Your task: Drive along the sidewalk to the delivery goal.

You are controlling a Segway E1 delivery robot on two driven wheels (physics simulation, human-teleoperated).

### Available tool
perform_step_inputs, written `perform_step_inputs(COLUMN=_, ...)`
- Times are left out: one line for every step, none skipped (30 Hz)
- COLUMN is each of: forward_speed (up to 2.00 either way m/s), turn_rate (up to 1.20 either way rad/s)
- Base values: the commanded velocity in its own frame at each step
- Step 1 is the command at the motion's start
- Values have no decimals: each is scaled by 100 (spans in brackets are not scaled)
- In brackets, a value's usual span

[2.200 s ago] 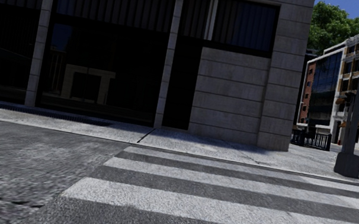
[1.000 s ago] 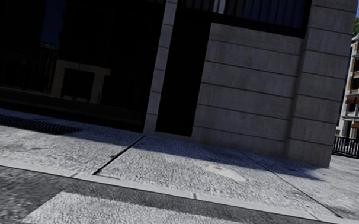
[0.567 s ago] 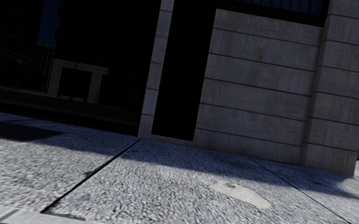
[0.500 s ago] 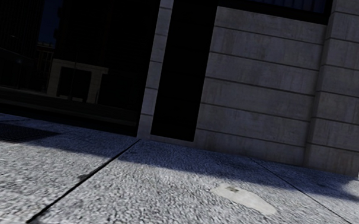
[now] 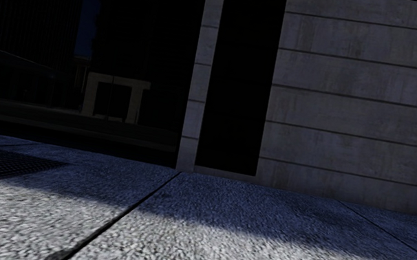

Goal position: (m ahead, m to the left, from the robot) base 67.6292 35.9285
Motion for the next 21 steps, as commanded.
perform_step_inputs(forward_speed=140, turn_rate=59)
perform_step_inputs(forward_speed=140, turn_rate=59)
perform_step_inputs(forward_speed=139, turn_rate=59)
perform_step_inputs(forward_speed=139, turn_rate=59)
perform_step_inputs(forward_speed=139, turn_rate=59)
perform_step_inputs(forward_speed=139, turn_rate=59)
perform_step_inputs(forward_speed=139, turn_rate=59)
perform_step_inputs(forward_speed=139, turn_rate=59)
perform_step_inputs(forward_speed=139, turn_rate=59)
perform_step_inputs(forward_speed=139, turn_rate=59)
perform_step_inputs(forward_speed=139, turn_rate=61)
perform_step_inputs(forward_speed=139, turn_rate=64)
perform_step_inputs(forward_speed=139, turn_rate=64)
perform_step_inputs(forward_speed=139, turn_rate=65)
perform_step_inputs(forward_speed=139, turn_rate=65)
perform_step_inputs(forward_speed=139, turn_rate=65)
perform_step_inputs(forward_speed=139, turn_rate=65)
perform_step_inputs(forward_speed=139, turn_rate=65)
perform_step_inputs(forward_speed=139, turn_rate=65)
perform_step_inputs(forward_speed=139, turn_rate=65)
perform_step_inputs(forward_speed=139, turn_rate=65)
